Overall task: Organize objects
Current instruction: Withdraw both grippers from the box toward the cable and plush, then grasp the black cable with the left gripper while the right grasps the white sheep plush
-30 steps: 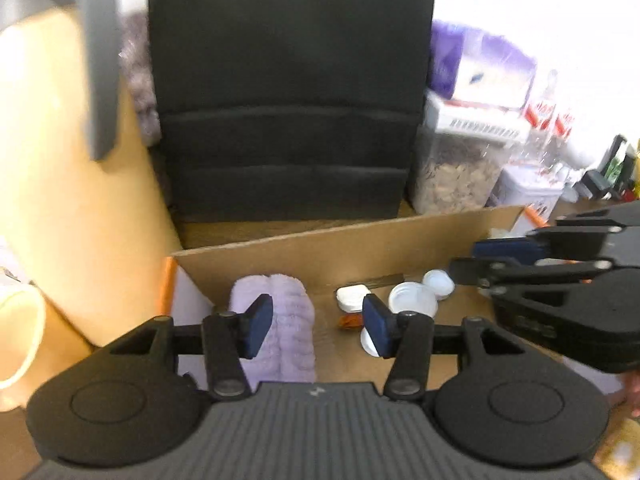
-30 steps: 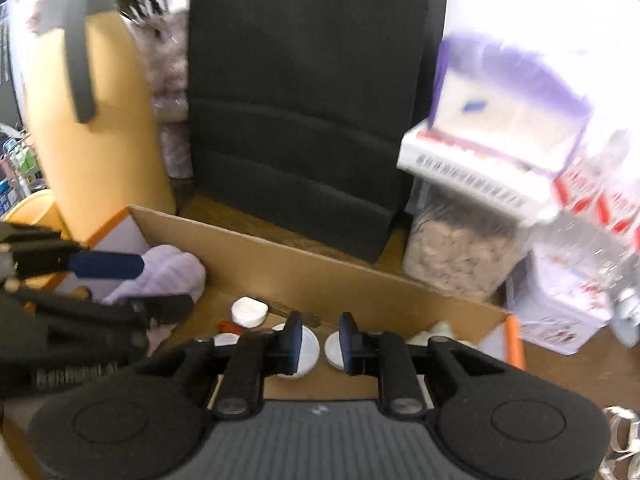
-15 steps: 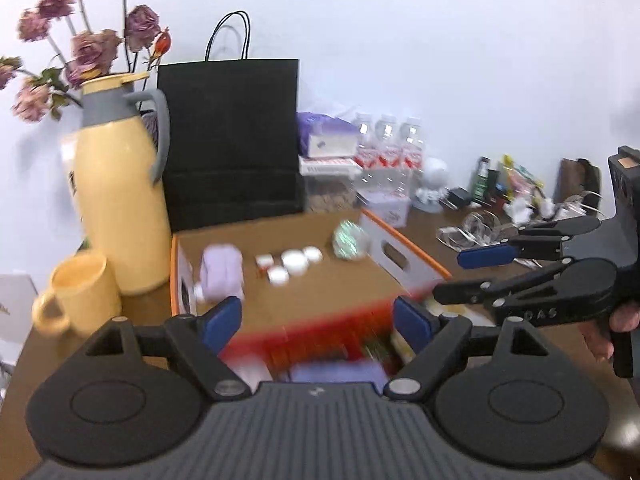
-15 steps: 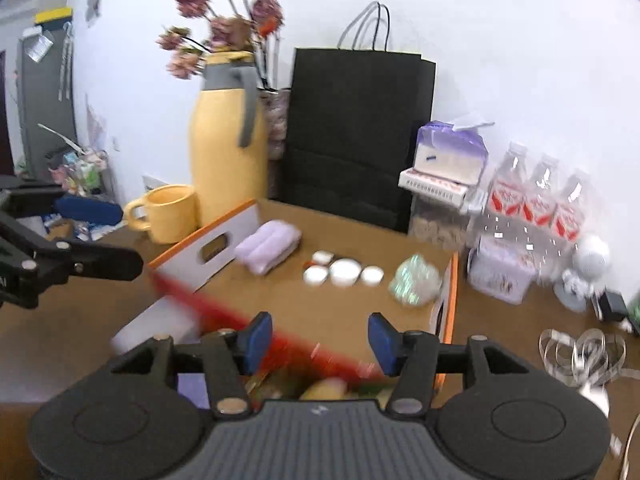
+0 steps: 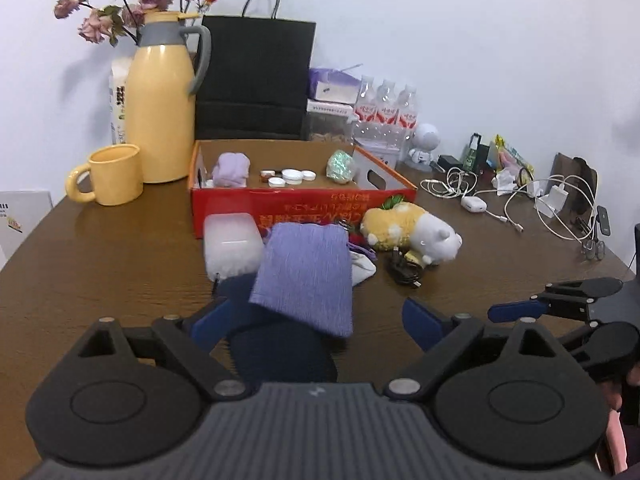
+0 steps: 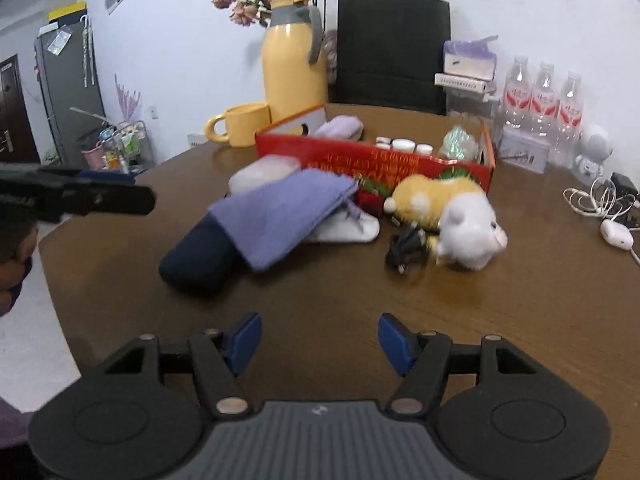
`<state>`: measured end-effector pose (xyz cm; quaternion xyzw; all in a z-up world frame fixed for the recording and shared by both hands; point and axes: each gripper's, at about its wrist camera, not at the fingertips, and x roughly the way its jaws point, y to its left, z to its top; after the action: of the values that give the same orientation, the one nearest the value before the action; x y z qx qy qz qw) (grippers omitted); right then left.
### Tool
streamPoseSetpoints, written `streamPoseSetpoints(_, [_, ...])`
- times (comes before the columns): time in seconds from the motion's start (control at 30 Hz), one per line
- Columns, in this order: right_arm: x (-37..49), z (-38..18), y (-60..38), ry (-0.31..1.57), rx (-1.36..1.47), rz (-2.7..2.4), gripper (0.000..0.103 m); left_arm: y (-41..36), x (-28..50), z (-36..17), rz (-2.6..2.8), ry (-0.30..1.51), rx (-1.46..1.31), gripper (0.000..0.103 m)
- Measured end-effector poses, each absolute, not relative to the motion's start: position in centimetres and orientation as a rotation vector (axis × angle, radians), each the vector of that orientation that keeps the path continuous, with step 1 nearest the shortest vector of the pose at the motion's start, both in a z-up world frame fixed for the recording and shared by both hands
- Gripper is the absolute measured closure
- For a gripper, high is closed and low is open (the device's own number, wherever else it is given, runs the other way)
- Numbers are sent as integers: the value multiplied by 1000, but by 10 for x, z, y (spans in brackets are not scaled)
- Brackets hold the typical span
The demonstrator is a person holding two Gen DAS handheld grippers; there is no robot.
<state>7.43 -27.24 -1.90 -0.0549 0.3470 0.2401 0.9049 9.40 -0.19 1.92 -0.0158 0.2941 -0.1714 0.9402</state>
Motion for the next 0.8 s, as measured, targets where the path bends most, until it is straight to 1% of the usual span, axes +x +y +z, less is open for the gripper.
streamPoseSetpoints(0.07, [76,-20,-278,707,-129,469,39,-18,101,19,-379,596,-11,14])
streamPoseSetpoints(0.13, [85,-17,-290,676,-117,414,39,-36,108,19,-407,558,0,21])
streamPoseSetpoints(0.2, [98,-16,-302,642,-103,346,40,-54,120,15,-434,541,2,23])
streamPoseSetpoints(0.23, [103,-17,-306,628,-107,319,40,-63,126,12,-444,550,-3,27])
streamPoseSetpoints(0.3, [115,-22,-313,617,-122,279,40,-82,145,1,-474,591,-14,31])
streamPoseSetpoints(0.43, [142,-33,-325,619,-142,251,41,-120,179,-24,-528,662,27,32])
streamPoseSetpoints(0.5, [158,-36,-331,620,-125,254,41,-135,192,-36,-526,685,60,30])
streamPoseSetpoints(0.53, [165,-37,-333,621,-117,260,44,-141,198,-42,-518,694,81,30])
streamPoseSetpoints(0.57, [173,-40,-334,624,-115,258,50,-148,204,-47,-509,704,100,30])
streamPoseSetpoints(0.67, [189,-47,-337,626,-143,248,51,-153,221,-58,-517,741,91,31])
streamPoseSetpoints(0.77, [199,-53,-344,630,-115,271,51,-156,228,-63,-513,749,97,38])
streamPoseSetpoints(0.8, [202,-55,-346,635,-100,281,50,-157,229,-64,-518,744,104,45])
